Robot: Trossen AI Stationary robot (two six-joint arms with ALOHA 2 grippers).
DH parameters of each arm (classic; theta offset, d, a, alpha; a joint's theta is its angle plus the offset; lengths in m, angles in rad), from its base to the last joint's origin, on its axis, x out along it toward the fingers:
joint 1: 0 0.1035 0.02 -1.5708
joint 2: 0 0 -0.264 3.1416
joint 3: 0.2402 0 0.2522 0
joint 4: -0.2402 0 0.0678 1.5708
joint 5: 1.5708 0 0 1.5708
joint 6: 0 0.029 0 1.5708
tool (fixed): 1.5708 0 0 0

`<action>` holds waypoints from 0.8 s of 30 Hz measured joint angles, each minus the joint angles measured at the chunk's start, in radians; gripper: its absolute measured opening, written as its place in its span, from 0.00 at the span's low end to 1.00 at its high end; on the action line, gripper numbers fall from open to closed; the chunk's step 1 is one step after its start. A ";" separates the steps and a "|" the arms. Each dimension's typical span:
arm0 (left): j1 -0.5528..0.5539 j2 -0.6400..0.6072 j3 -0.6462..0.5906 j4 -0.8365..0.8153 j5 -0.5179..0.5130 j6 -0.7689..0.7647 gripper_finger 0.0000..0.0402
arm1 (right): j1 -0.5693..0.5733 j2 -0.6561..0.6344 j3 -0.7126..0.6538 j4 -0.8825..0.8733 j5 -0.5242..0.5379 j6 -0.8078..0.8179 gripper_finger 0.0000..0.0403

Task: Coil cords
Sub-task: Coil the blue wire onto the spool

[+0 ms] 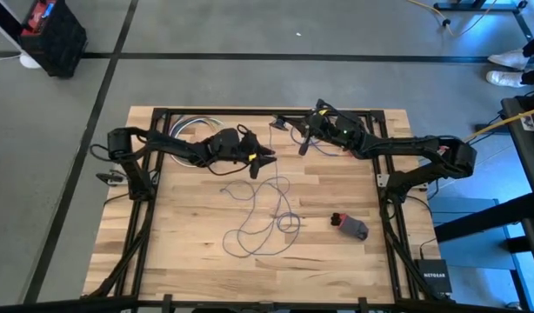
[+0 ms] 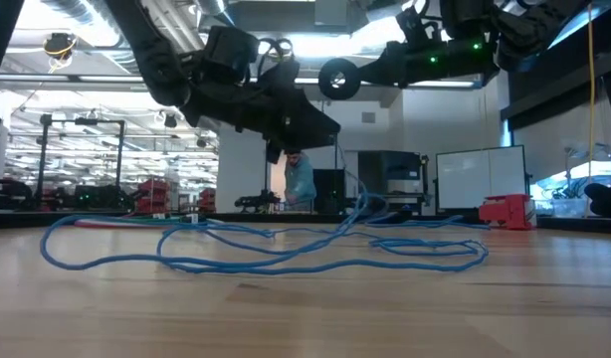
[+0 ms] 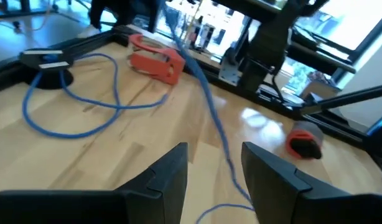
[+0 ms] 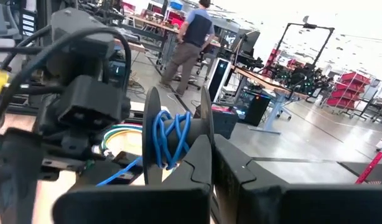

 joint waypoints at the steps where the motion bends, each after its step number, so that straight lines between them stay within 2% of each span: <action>1: 0.000 0.000 0.001 0.001 -0.001 -0.003 0.36 | 0.000 0.000 0.000 -0.001 0.002 0.000 0.01; 9: -0.002 -0.002 0.002 0.016 -0.014 0.040 0.34 | 0.000 0.000 0.000 0.010 0.002 0.003 0.01; 13: -0.007 -0.002 0.002 0.014 -0.045 0.067 0.23 | 0.000 0.000 0.000 0.016 0.002 0.032 0.01; 16: -0.007 -0.002 0.002 0.013 -0.051 0.075 0.09 | 0.000 0.000 0.000 0.017 0.002 0.041 0.01; 18: -0.009 -0.002 0.002 0.016 -0.091 0.091 0.03 | 0.001 0.000 0.000 0.023 0.002 0.076 0.01; 21: -0.014 -0.002 0.002 0.019 -0.203 0.090 0.02 | 0.001 0.000 0.001 0.052 -0.016 0.138 0.01; 24: -0.014 -0.002 0.002 0.018 -0.265 0.085 0.01 | 0.001 0.000 0.001 0.085 -0.062 0.221 0.01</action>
